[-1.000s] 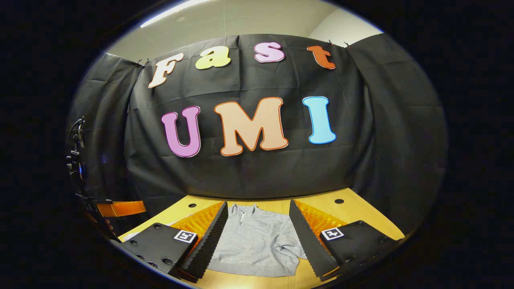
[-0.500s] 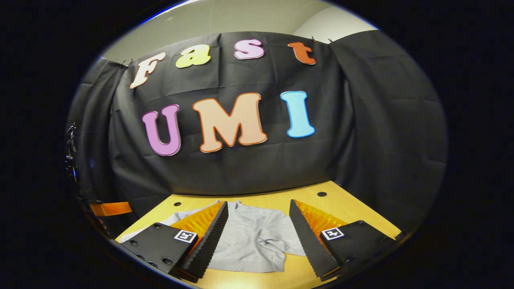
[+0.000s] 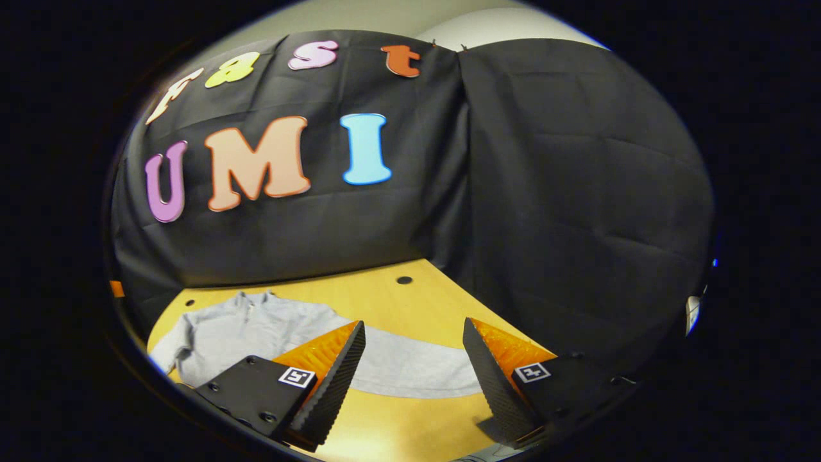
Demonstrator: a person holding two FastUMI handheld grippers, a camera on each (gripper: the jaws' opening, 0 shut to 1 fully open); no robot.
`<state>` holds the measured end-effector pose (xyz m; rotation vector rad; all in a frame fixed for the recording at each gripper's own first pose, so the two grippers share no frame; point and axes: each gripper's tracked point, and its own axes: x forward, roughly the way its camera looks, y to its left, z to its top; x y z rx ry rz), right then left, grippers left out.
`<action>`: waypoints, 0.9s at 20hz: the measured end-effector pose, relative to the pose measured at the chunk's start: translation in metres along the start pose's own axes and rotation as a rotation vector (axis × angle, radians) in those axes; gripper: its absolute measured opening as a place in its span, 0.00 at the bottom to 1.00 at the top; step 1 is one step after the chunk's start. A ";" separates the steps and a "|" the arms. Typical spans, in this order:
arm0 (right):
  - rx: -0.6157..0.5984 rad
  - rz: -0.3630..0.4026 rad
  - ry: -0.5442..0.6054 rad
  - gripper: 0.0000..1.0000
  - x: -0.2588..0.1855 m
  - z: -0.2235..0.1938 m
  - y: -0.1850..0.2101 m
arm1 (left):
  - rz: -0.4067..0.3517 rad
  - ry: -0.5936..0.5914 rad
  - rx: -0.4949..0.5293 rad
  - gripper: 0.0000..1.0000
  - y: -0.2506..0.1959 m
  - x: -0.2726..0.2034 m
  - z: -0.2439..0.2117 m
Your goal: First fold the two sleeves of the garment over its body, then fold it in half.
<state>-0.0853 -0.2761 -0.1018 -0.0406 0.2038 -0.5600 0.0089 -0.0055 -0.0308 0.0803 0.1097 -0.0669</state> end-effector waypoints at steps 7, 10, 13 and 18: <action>-0.019 0.005 0.187 0.97 0.042 -0.079 -0.054 | -0.004 0.037 0.009 0.97 -0.005 0.013 -0.010; -0.019 -0.003 0.271 0.93 0.062 -0.109 -0.068 | -0.003 0.046 0.005 0.97 -0.007 0.018 -0.013; -0.036 0.001 0.351 0.97 0.080 -0.141 -0.072 | 0.004 0.055 0.012 0.97 -0.009 0.020 -0.014; -0.028 -0.024 0.418 0.94 0.103 -0.171 -0.080 | 0.015 0.072 0.041 0.97 -0.014 0.023 -0.015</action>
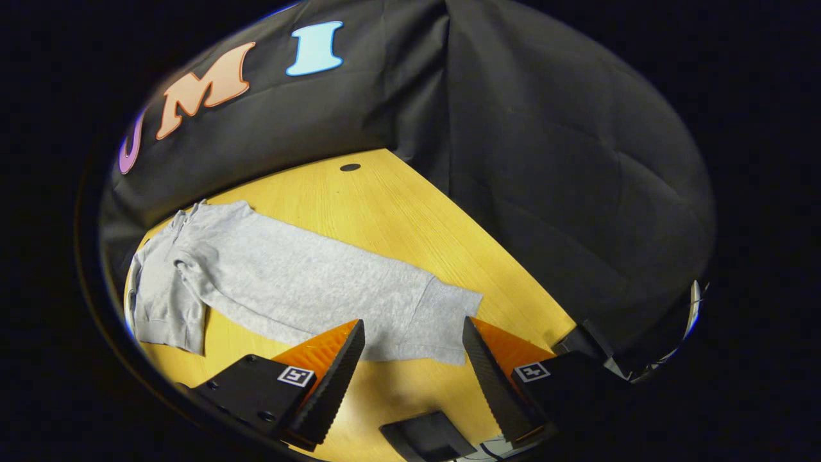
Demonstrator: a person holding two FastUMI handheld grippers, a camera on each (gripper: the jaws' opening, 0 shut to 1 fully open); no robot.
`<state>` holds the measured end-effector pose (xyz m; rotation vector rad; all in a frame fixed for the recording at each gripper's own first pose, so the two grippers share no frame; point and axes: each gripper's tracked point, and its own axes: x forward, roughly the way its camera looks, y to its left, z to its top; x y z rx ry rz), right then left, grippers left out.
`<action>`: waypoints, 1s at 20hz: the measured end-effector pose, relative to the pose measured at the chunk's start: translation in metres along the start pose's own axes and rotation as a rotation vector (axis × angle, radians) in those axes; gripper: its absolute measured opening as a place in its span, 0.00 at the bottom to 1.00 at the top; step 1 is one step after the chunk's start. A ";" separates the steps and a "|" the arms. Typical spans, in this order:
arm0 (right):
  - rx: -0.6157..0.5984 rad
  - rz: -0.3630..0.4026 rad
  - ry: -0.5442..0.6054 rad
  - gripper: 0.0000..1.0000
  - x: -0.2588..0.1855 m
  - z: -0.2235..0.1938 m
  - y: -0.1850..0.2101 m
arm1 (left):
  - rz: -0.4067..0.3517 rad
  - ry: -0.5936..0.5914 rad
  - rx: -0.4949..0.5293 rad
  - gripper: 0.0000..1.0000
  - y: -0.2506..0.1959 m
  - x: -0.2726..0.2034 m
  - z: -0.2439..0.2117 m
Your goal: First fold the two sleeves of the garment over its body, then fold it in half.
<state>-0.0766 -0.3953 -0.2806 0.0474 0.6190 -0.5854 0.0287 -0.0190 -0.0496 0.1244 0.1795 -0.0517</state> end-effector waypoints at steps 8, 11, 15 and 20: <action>0.053 0.017 0.064 0.92 0.018 -0.022 -0.014 | -0.008 0.002 0.012 0.96 -0.015 0.004 0.001; 0.052 0.029 0.076 0.77 0.014 -0.023 -0.014 | -0.010 -0.001 0.007 0.97 -0.017 0.004 -0.001; 0.095 0.019 0.080 0.34 0.015 -0.022 -0.005 | -0.005 -0.002 -0.003 0.97 -0.015 0.002 -0.002; 0.105 -0.008 0.080 0.12 0.009 -0.013 0.002 | 0.004 -0.007 -0.021 0.97 -0.004 -0.003 -0.003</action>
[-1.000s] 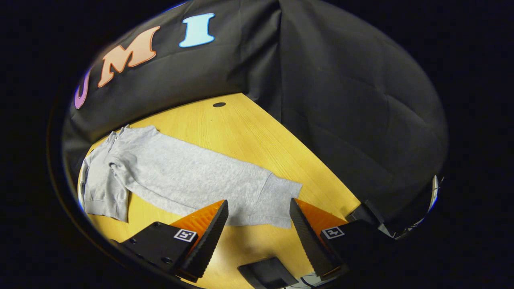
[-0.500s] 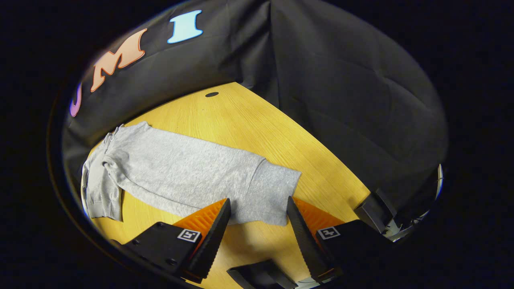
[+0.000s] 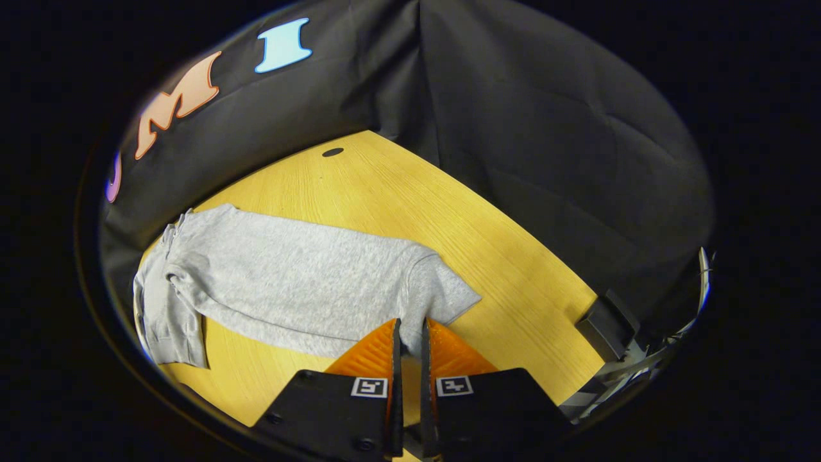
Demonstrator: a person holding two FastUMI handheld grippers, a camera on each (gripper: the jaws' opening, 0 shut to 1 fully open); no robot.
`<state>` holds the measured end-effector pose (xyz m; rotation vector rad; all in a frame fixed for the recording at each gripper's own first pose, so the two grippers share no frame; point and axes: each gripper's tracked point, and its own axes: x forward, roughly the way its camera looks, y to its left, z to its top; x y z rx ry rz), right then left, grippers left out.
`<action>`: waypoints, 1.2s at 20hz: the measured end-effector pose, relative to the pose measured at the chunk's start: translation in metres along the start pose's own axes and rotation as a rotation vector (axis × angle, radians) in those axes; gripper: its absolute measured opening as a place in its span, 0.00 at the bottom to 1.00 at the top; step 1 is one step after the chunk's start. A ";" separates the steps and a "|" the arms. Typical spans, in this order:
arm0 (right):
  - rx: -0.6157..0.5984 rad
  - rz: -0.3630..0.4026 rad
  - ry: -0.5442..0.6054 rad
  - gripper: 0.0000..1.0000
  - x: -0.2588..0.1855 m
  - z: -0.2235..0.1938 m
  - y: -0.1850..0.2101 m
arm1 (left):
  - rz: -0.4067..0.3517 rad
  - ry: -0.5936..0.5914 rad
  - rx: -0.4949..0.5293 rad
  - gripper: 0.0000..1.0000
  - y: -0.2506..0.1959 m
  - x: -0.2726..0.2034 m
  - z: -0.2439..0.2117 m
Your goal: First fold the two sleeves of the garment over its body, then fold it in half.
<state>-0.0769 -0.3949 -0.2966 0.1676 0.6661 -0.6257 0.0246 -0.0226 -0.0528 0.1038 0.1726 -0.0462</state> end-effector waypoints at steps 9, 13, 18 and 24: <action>0.036 0.124 -0.148 0.13 -0.062 0.053 0.083 | 0.011 0.004 -0.035 0.97 0.031 -0.013 -0.007; 0.015 0.210 -0.210 0.13 -0.089 0.078 0.145 | 0.013 0.004 -0.021 0.97 0.048 -0.022 -0.008; -0.014 0.356 -0.267 0.13 -0.125 0.112 0.237 | 0.015 -0.003 -0.013 0.97 0.064 -0.035 -0.008; -0.085 0.536 -0.339 0.13 -0.167 0.146 0.359 | 0.059 -0.004 -0.031 0.97 0.091 -0.057 -0.021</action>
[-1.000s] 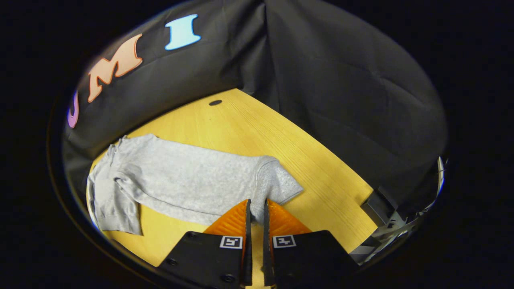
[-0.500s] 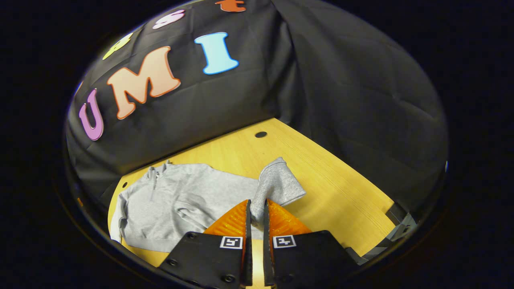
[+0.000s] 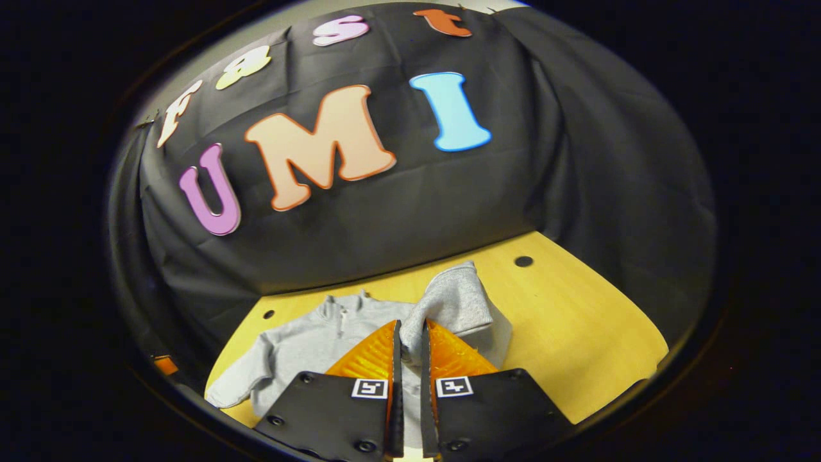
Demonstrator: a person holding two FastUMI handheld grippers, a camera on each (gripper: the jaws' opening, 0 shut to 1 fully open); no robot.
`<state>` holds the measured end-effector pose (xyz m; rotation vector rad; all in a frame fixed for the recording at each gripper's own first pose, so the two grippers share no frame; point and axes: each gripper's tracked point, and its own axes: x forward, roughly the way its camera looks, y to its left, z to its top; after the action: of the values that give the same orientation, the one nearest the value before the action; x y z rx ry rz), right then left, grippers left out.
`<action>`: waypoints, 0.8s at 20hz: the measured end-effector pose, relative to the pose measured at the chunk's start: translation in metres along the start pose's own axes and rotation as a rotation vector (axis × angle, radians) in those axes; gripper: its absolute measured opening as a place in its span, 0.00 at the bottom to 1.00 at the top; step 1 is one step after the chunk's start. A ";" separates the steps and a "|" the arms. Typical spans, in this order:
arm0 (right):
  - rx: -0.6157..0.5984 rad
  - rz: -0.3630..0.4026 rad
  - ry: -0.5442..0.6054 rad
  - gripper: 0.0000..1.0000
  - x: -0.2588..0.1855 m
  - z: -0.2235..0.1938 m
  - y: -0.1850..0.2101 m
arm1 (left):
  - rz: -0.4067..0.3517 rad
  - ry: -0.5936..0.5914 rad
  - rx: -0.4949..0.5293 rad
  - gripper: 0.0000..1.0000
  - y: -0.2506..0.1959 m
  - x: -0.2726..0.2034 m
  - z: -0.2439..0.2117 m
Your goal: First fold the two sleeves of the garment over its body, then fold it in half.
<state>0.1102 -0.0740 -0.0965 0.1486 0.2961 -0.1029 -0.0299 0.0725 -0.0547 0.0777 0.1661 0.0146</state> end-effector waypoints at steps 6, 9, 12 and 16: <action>-0.044 0.190 0.024 0.13 0.041 -0.008 0.122 | 0.103 -0.009 -0.050 0.97 0.039 -0.028 -0.013; -0.033 0.290 0.063 0.13 0.060 -0.028 0.184 | 0.166 0.000 -0.082 0.97 0.058 -0.041 -0.022; -0.036 0.372 0.108 0.13 0.078 -0.046 0.237 | 0.224 0.001 -0.116 0.97 0.075 -0.054 -0.030; -0.099 0.480 0.163 0.13 0.100 -0.079 0.311 | 0.301 0.007 -0.159 0.97 0.097 -0.066 -0.045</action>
<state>0.2213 0.2366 -0.1606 0.1269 0.4193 0.4012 -0.1030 0.1709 -0.0809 -0.0570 0.1582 0.3277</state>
